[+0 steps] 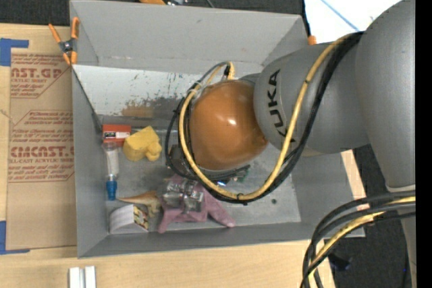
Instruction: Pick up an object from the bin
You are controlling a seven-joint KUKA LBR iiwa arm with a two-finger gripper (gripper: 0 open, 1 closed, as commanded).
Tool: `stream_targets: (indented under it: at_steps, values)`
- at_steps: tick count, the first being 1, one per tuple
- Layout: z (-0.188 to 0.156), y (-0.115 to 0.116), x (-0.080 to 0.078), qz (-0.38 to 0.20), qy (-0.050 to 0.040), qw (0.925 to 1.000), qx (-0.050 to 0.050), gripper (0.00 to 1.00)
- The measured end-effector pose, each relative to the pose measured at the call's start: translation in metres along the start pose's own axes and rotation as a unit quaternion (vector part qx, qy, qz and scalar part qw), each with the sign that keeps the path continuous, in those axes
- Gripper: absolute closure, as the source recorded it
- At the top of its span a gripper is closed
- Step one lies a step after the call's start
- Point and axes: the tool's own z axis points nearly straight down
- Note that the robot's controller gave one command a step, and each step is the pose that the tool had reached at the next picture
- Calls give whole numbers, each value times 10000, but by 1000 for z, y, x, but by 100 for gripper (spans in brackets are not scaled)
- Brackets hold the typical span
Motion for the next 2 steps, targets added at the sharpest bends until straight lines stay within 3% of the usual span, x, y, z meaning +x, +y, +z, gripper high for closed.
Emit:
stream_targets:
  at_steps: [1, 2]
  values:
    - [-43, 5, 11, 2, -48, 10000, 64, 100]
    - [-70, 5, 15, -22, -3, 10000, -12, 100]
